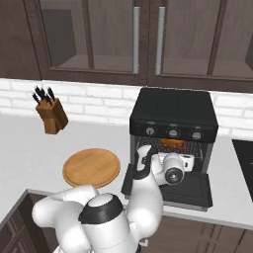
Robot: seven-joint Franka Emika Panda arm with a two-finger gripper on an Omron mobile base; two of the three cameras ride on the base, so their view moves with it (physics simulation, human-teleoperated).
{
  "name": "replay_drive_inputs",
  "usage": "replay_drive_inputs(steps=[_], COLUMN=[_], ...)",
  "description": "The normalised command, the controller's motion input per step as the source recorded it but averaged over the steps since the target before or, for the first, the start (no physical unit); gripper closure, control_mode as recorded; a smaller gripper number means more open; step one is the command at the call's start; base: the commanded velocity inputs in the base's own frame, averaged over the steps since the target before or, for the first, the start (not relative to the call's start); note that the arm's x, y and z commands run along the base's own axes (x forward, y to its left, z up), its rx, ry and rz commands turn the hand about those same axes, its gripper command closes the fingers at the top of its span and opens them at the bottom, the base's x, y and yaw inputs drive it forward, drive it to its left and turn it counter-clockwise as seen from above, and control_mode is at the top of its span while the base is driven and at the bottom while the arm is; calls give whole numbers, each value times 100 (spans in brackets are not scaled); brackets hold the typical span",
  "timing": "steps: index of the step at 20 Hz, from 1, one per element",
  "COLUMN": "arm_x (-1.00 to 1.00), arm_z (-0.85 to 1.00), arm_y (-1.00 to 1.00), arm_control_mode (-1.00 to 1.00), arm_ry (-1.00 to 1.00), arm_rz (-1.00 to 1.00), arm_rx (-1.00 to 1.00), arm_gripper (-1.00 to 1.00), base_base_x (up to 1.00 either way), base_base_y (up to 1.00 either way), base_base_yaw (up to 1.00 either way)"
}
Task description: Pick up the kebab skewer and baguette bread, and place them inside the toaster oven. Close the toaster oven door and start by setting the timer.
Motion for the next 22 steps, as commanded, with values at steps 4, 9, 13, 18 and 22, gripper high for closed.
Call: replay_drive_inputs(steps=[4, 9, 13, 18, 22], arm_x=[26, 11, -12, -31, -47], arm_z=[0, 0, 3, 2, 0], arm_y=[0, 0, -27, -47, -55], arm_control_mode=[-100, -100, -100, -100, -100], arm_ry=[0, 2, 4, 1, 0], arm_rz=[0, 0, 0, 0, 0], arm_rx=[0, 0, 0, 0, 0], arm_gripper=[-100, -100, -100, -100, -100], base_base_x=[0, 0, 0, 0, 0], base_base_y=[0, 0, 0, 0, 0], base_base_yaw=[0, 0, 0, 0, 0])
